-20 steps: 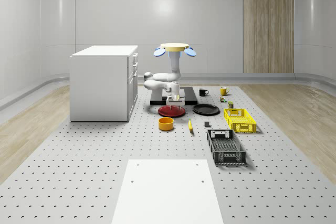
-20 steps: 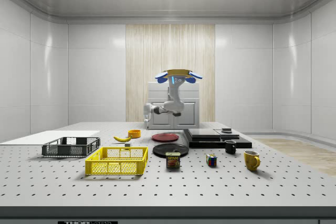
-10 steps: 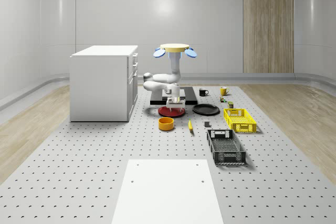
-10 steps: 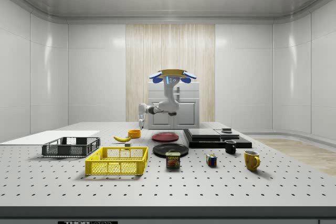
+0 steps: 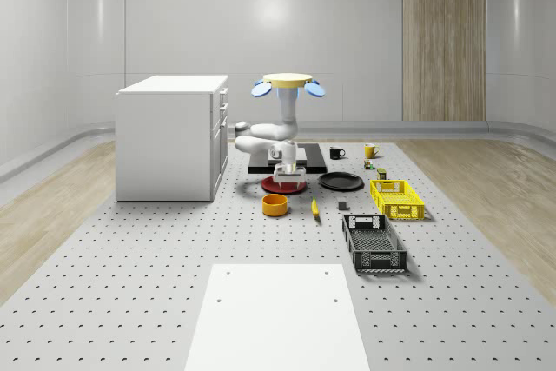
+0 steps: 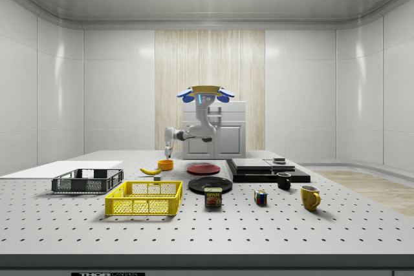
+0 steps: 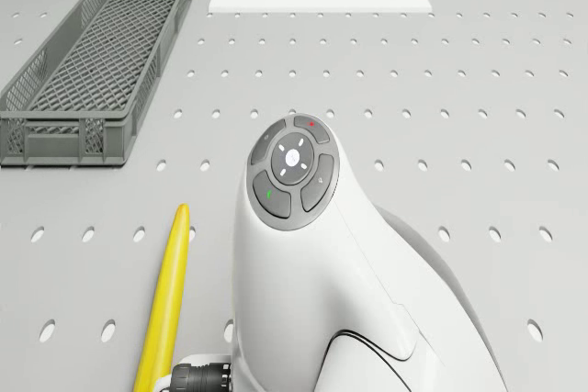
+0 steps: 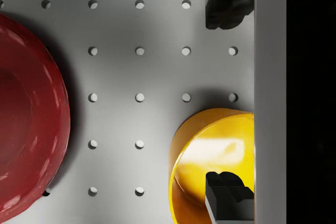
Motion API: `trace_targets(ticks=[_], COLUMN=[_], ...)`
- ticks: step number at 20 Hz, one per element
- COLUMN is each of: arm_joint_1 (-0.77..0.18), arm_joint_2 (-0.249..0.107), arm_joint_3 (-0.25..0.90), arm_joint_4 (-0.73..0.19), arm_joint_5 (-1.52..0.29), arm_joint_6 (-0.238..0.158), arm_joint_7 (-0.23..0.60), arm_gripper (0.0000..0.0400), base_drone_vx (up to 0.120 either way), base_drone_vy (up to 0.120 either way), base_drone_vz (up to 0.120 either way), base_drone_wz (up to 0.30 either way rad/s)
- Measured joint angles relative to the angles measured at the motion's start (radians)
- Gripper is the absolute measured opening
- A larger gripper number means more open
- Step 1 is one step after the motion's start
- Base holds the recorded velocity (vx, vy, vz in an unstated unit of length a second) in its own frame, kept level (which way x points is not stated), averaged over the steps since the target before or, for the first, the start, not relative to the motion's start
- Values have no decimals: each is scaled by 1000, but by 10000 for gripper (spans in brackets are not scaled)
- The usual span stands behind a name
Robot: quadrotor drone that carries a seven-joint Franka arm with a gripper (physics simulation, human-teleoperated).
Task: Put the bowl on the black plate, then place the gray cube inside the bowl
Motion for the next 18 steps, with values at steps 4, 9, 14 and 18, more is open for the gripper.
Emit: trace_targets(ticks=[4, 9, 14, 18], arm_joint_1=[-2, -3, -6, -12], arm_joint_2=[-7, -15, -24, -31], arm_joint_3=[1, 2, -21, -71], arm_joint_4=[0, 1, 5, 15], arm_joint_5=[3, 6, -14, -60], arm_joint_6=[6, 14, 30, 53], arm_joint_7=[1, 3, 3, 2], arm_gripper=[400, 400, 400, 400], base_drone_vx=[120, 104, 0, 0], base_drone_vy=[0, -40, 0, 0], base_drone_vz=[-70, -16, 0, 0], base_drone_wz=[0, 0, 0, 0])
